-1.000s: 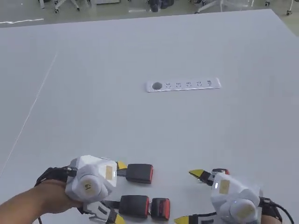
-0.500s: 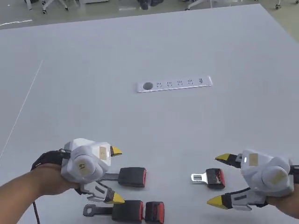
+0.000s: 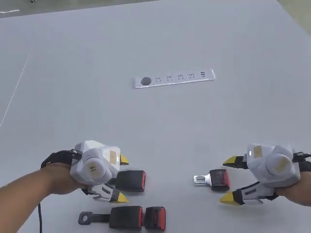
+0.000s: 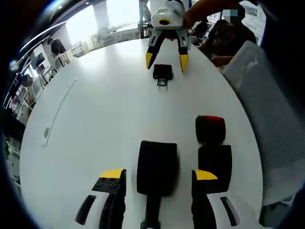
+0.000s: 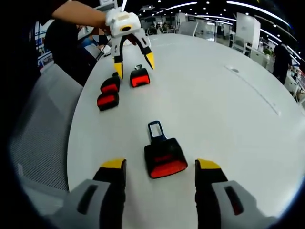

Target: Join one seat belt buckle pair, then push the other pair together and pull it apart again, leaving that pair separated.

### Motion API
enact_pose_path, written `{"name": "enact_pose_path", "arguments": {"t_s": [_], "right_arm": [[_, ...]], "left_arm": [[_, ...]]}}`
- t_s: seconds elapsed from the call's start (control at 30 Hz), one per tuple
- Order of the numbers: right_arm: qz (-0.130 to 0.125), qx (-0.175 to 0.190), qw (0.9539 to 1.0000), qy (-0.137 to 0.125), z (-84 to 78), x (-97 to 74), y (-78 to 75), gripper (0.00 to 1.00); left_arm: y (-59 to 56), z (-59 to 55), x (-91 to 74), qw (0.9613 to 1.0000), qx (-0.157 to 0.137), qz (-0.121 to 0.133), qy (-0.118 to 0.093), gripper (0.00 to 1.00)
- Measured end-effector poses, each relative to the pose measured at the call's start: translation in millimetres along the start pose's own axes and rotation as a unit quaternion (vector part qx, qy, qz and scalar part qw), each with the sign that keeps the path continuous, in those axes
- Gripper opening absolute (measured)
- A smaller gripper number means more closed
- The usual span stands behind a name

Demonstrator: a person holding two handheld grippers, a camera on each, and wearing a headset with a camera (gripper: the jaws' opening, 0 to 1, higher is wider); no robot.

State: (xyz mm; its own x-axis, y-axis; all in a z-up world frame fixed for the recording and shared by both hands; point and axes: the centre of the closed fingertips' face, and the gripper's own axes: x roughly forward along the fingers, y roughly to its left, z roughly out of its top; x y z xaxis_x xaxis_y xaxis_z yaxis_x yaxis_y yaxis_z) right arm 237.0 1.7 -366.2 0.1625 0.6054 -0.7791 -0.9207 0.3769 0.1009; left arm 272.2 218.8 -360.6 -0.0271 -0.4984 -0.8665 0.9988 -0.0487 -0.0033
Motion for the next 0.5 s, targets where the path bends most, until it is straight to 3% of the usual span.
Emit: {"name": "enact_pose_path", "arguments": {"t_s": [0.2, 0.23, 0.37, 0.4, 0.43, 0.5], "right_arm": [[0.005, -0.018, 0.9996, 0.019, -5.1, 3.6, -1.8, 0.53], [0.004, -0.032, 0.9993, 0.017, -4.1, 3.7, -2.6, 0.51], [0.001, -0.019, 0.9996, 0.022, -3.9, 3.3, -6.1, 0.46], [-0.001, -0.025, 0.9993, 0.026, -4.2, 3.0, -7.3, 0.45], [-0.002, -0.031, 0.9991, 0.028, -4.8, 2.8, -6.8, 0.44], [-0.004, -0.034, 0.999, 0.029, -5.0, 2.7, -8.0, 0.42]], "left_arm": [[7.1, -3.8, 6.0, 0.9999, -0.013, 0.0, -0.002, 0.48], [8.2, -12.5, 7.0, 0.9997, 0.008, 0.003, 0.024, 0.47], [-1.3, -15.1, 12.0, 0.9995, 0.012, -0.013, 0.028, 0.46], [-1.1, -10.7, 12.3, 0.9995, 0.023, -0.015, 0.016, 0.46], [-0.6, -13.2, 10.7, 0.9997, 0.008, -0.011, 0.023, 0.46], [1.8, -12.9, 11.4, 0.9997, 0.011, -0.01, 0.019, 0.43]]}}
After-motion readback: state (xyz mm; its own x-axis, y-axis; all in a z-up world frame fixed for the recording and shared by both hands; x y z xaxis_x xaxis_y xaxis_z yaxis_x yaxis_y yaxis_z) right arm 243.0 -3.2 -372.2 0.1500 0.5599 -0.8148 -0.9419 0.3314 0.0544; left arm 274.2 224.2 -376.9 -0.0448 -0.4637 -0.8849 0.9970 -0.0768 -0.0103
